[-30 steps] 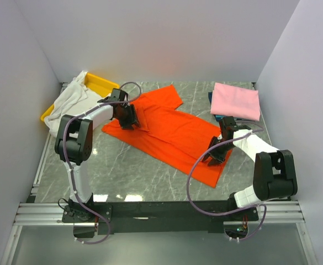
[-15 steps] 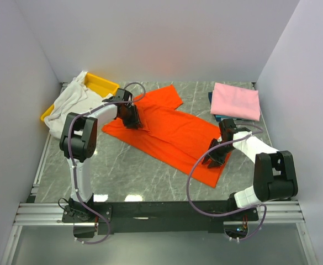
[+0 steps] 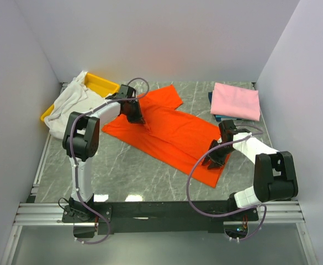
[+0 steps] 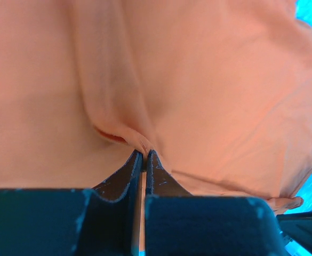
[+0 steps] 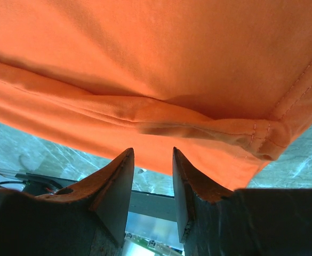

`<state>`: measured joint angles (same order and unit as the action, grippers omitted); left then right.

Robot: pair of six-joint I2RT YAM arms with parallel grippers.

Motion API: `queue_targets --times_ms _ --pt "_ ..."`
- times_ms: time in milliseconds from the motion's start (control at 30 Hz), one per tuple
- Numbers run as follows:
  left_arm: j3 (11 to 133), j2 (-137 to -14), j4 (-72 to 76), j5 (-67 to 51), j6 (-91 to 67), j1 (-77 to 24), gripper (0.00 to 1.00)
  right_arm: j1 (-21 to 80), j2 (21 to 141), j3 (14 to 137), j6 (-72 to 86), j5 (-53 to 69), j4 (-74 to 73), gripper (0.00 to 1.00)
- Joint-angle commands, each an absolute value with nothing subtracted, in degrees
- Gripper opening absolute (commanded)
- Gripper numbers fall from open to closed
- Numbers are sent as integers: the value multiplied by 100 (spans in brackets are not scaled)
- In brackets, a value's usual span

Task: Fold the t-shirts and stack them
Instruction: Fold the tshirt

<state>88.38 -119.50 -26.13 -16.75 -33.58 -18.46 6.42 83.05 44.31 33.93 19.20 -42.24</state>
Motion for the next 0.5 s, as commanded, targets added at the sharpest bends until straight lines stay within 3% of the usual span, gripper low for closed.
queue_targets --times_ms 0,367,467 --pt "9184 -12050 -2558 -1810 -3384 -1960 0 677 8121 4298 3463 1951 -4096 42" --pt "9826 -12445 -2654 -1872 -3358 -2232 1 686 8042 4149 3480 1916 -4060 42" --pt "9958 -12559 -2733 -1890 -3322 -2294 9 685 7998 4140 3524 1977 -4043 42"
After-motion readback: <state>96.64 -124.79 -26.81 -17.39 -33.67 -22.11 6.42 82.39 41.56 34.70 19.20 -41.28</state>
